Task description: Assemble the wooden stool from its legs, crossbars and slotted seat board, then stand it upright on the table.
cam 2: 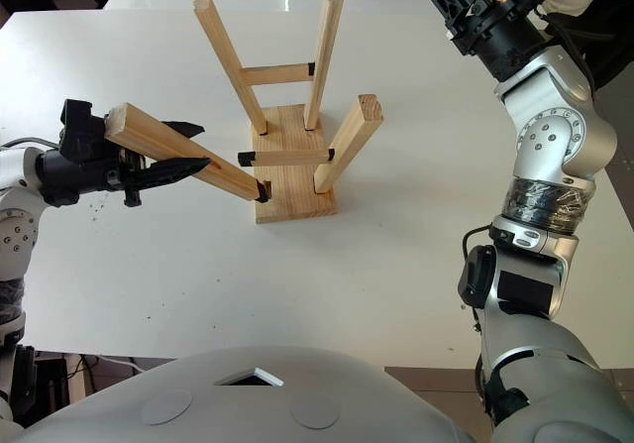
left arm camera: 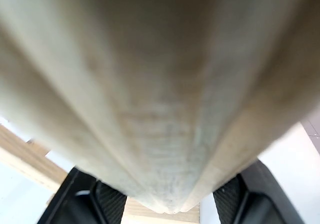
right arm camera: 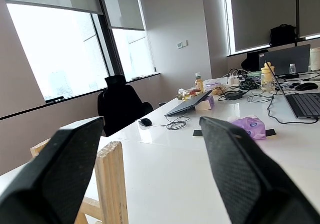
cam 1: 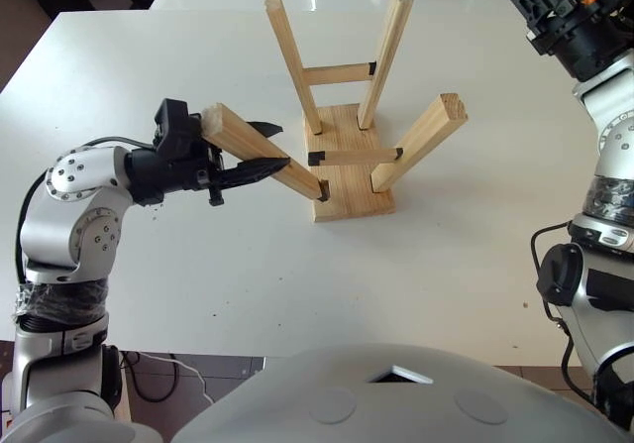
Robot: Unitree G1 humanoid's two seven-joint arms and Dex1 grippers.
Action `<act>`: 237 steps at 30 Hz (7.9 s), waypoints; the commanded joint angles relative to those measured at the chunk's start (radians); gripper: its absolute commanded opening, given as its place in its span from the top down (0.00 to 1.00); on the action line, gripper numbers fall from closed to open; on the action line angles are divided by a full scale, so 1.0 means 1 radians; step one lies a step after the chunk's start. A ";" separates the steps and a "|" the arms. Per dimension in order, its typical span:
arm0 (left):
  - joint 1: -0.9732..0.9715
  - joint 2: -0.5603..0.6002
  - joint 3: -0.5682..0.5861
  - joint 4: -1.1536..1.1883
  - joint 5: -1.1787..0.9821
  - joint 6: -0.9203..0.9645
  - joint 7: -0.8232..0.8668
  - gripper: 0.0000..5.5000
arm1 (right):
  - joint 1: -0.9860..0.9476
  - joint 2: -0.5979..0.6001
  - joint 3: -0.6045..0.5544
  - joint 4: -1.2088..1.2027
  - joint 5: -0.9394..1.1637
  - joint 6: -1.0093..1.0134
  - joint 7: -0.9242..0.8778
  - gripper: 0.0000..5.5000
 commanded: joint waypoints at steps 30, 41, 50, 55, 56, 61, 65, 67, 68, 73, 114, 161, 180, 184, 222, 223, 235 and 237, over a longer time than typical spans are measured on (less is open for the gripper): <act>-0.082 0.026 -0.138 0.130 0.118 -0.050 -0.128 0.63 | 0.008 0.027 0.002 -0.044 0.030 0.021 -0.037 0.36; -0.145 0.053 -0.166 0.132 0.129 -0.006 -0.146 0.63 | 0.117 0.095 -0.021 -0.182 0.075 0.032 -0.133 0.36; -0.075 0.039 -0.156 0.075 0.151 -0.049 -0.107 0.63 | 0.129 0.050 0.024 -0.374 0.116 0.118 -0.163 0.36; -0.033 0.029 -0.171 0.060 0.182 -0.048 -0.040 0.63 | 0.119 0.023 0.035 -0.550 0.241 0.199 -0.166 0.49; -0.027 0.031 -0.175 0.059 0.185 -0.040 -0.030 0.63 | 0.113 0.022 0.034 -0.587 0.284 0.215 -0.175 0.52; -0.034 0.046 -0.195 0.048 0.194 -0.017 -0.004 0.63 | 0.029 0.017 -0.005 -0.710 0.593 0.249 -0.321 0.66; -0.064 0.064 -0.194 0.051 0.177 0.012 -0.011 0.63 | -0.021 0.028 0.034 -0.756 0.767 0.222 -0.502 0.78; -0.088 0.072 -0.199 0.063 0.174 0.024 -0.024 0.63 | -0.036 0.048 0.073 -0.779 0.820 0.198 -0.578 0.84; -0.103 0.074 -0.209 0.070 0.182 0.027 -0.027 0.63 | -0.036 0.056 0.094 -0.789 0.843 0.187 -0.619 0.87; -0.133 0.095 -0.259 0.054 0.230 0.044 -0.021 0.63 | 0.034 0.081 0.215 -0.868 0.834 0.159 -0.747 1.00; -0.106 0.144 -0.336 0.021 0.227 0.160 0.153 0.63 | 0.302 -0.309 -0.002 -0.575 0.237 0.192 -0.416 1.00; 0.074 0.114 0.107 -0.076 0.019 0.122 0.105 0.28 | 0.270 -0.060 0.028 -0.580 0.477 0.104 -0.294 1.00; -0.336 -0.308 0.132 -0.481 -0.540 0.245 1.195 0.50 | 0.084 0.002 0.180 -0.693 0.524 0.125 -0.348 1.00; -0.283 -0.309 0.117 -0.547 -0.598 0.228 1.230 0.64 | 0.115 0.012 0.172 -0.732 0.548 0.117 -0.361 1.00; -0.356 -0.325 0.197 -0.376 -0.666 0.075 1.317 1.00 | 0.091 0.031 0.062 -0.524 0.578 0.010 -0.423 1.00; -0.341 -0.300 0.252 -0.337 -0.705 0.075 1.292 1.00 | 0.121 -0.013 0.086 -0.490 0.495 0.016 -0.378 1.00; 0.496 0.071 0.017 0.113 -0.037 0.081 0.425 1.00 | 0.360 -0.139 0.509 -0.111 -0.196 -0.272 0.113 1.00; 0.505 0.065 -0.013 0.043 -0.031 0.092 0.366 1.00 | 0.315 -0.112 0.531 -0.048 -0.211 -0.310 0.200 1.00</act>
